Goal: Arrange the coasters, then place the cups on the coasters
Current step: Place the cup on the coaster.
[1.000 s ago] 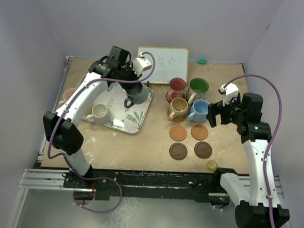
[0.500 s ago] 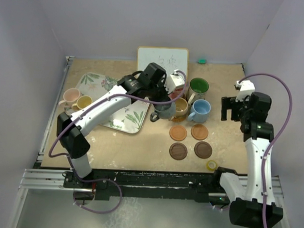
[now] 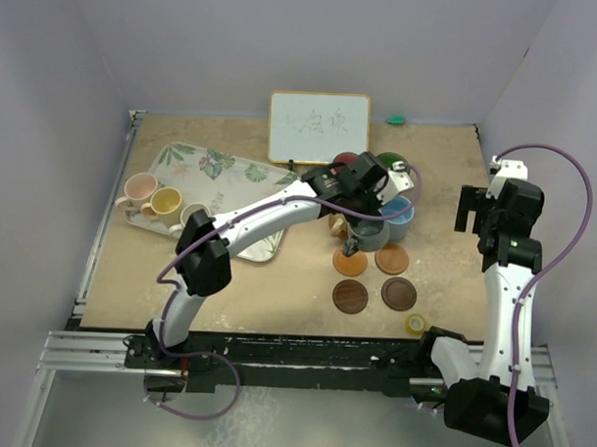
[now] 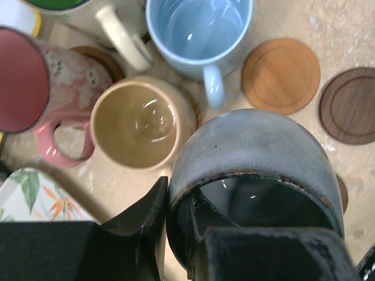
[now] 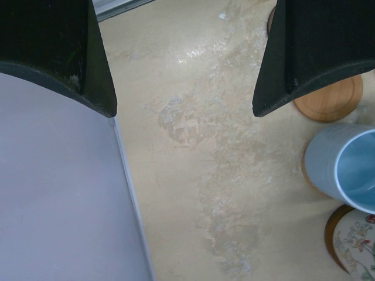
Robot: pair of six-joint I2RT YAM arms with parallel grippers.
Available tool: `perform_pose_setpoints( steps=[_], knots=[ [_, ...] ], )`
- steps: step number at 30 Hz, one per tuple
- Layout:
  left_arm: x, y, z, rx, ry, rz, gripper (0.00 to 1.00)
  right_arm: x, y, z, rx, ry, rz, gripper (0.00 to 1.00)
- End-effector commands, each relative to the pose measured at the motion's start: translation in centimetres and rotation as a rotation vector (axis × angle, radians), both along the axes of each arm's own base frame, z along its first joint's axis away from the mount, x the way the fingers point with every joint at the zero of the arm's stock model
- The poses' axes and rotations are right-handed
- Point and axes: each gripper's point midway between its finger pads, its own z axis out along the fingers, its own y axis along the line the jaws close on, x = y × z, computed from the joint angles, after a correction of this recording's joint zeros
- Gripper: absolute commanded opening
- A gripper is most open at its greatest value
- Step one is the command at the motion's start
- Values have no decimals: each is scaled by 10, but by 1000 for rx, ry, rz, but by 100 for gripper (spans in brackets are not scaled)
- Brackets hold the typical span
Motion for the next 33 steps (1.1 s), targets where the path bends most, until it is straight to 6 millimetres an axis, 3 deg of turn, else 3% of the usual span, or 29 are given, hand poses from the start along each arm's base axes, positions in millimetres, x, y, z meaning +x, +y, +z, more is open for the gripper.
perform_pose_setpoints(
  steps=[1, 8, 13, 20, 33],
  knots=[
    [-2, -51, 47, -166, -76, 8, 3, -1, -15, 15, -41, -58, -82, 100],
    [-7, -89, 19, -163, -65, -1, 3, -5, -20, 17, -46, -58, -99, 100],
    [-8, -105, 1, -148, -70, -11, 3, -6, -18, 19, -45, -66, -89, 100],
    [1, -113, -14, -124, -108, -14, 3, -7, -15, 22, -39, -81, -74, 100],
    [5, -126, -24, -139, -107, -26, 3, -8, -11, 24, -31, -90, -58, 100]
  ],
)
